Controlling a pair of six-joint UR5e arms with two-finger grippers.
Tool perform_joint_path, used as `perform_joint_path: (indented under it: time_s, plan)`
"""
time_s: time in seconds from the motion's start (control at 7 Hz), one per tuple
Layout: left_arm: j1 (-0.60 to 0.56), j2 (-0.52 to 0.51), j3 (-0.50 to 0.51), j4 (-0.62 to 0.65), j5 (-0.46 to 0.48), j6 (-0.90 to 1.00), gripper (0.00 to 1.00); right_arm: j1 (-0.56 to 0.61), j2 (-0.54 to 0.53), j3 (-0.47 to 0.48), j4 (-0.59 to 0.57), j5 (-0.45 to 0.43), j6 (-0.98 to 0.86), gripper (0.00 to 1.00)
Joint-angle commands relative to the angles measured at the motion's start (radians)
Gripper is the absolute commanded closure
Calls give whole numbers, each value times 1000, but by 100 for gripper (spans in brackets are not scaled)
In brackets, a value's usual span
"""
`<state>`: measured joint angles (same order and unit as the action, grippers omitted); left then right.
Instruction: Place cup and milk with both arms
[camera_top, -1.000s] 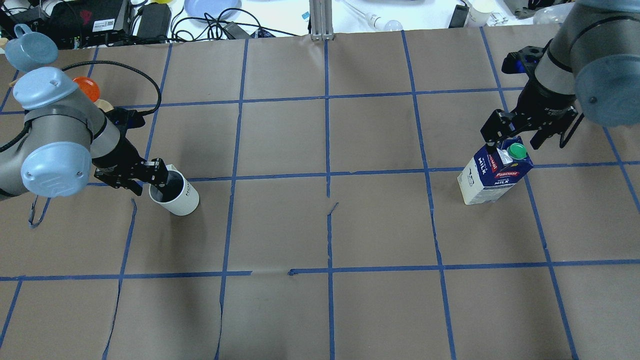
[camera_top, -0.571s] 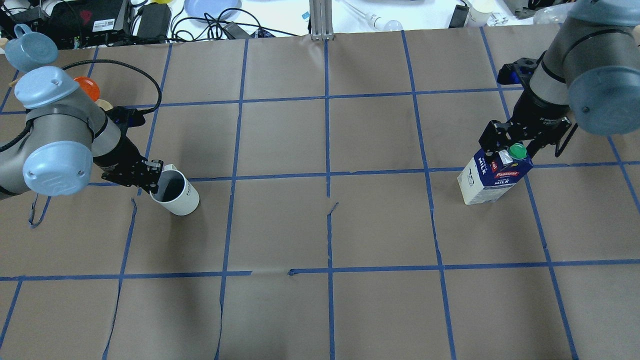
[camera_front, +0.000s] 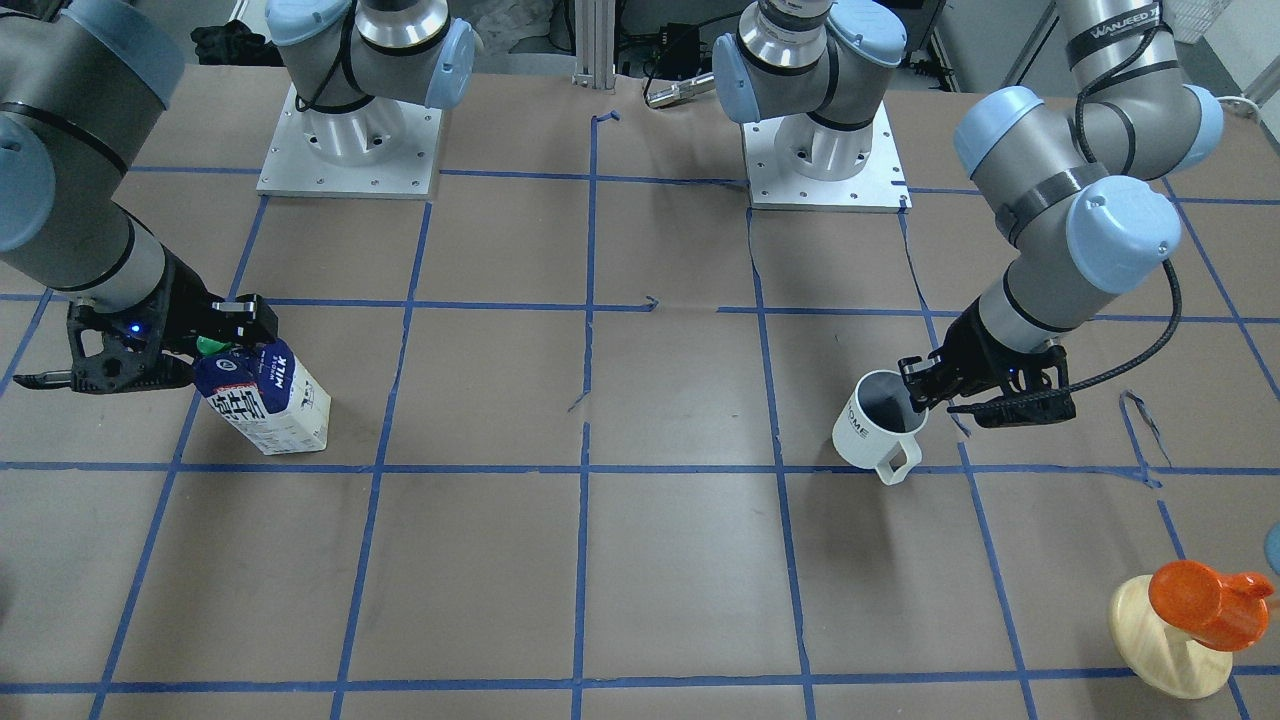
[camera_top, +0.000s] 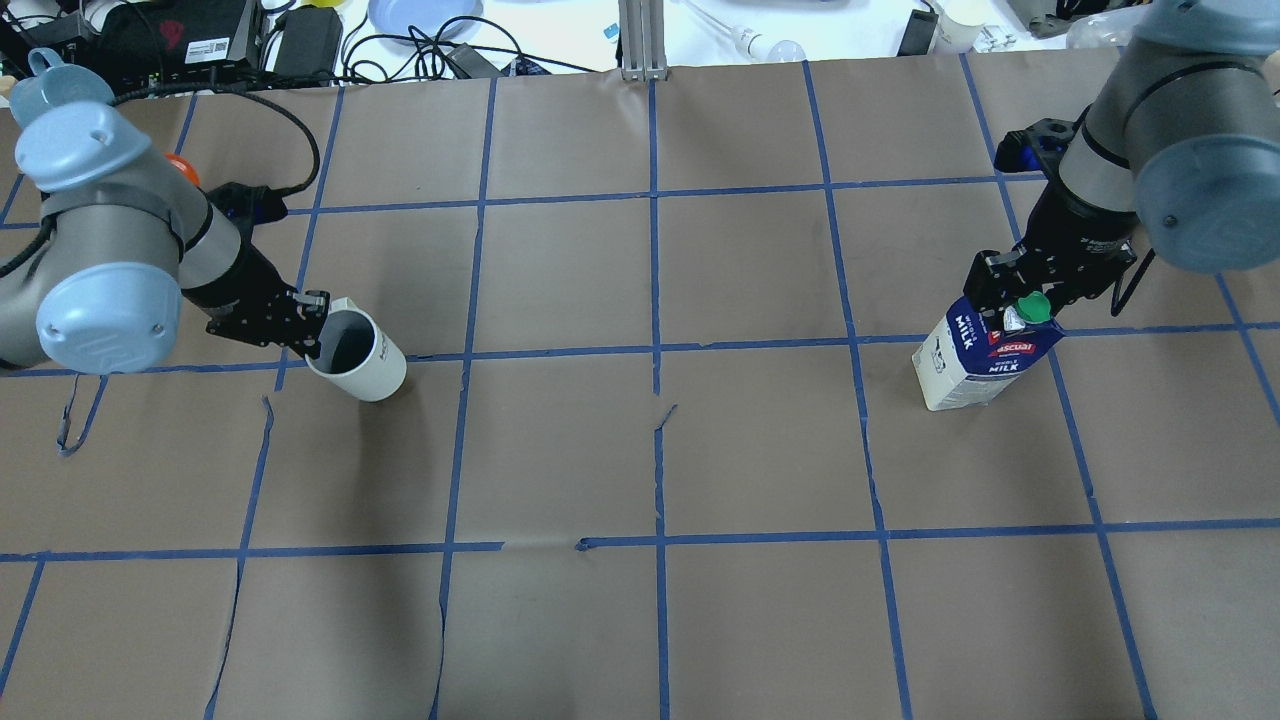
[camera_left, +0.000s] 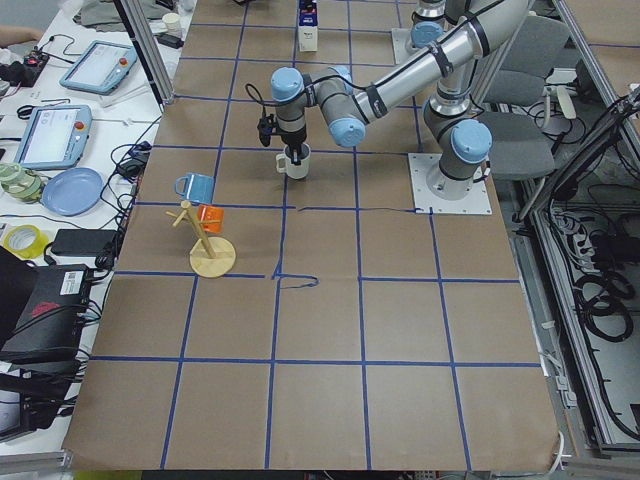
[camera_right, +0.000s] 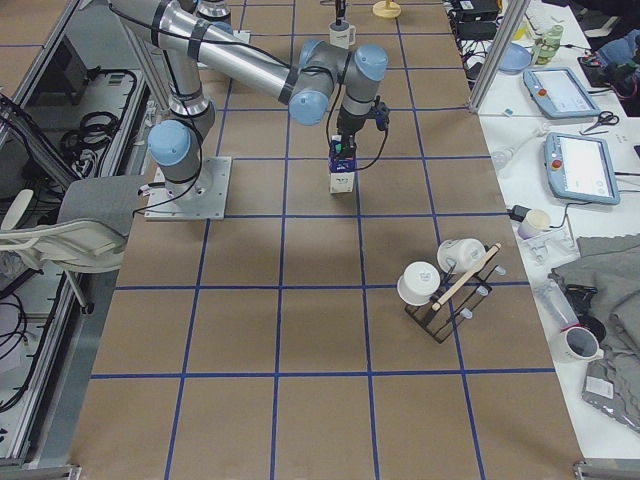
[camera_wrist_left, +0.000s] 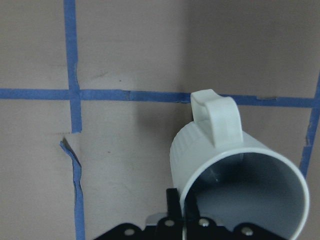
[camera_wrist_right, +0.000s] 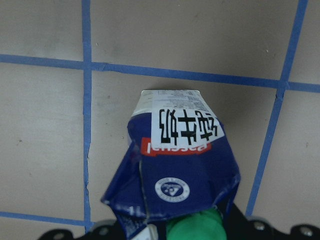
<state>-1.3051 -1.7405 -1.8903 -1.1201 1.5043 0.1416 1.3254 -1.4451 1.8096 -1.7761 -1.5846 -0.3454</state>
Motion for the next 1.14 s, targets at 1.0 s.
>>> perform_joint_path:
  time_s: [1.0]
  plan:
    - [-486, -392, 477, 71, -38, -645, 100, 26, -6, -88, 3, 9, 46, 45]
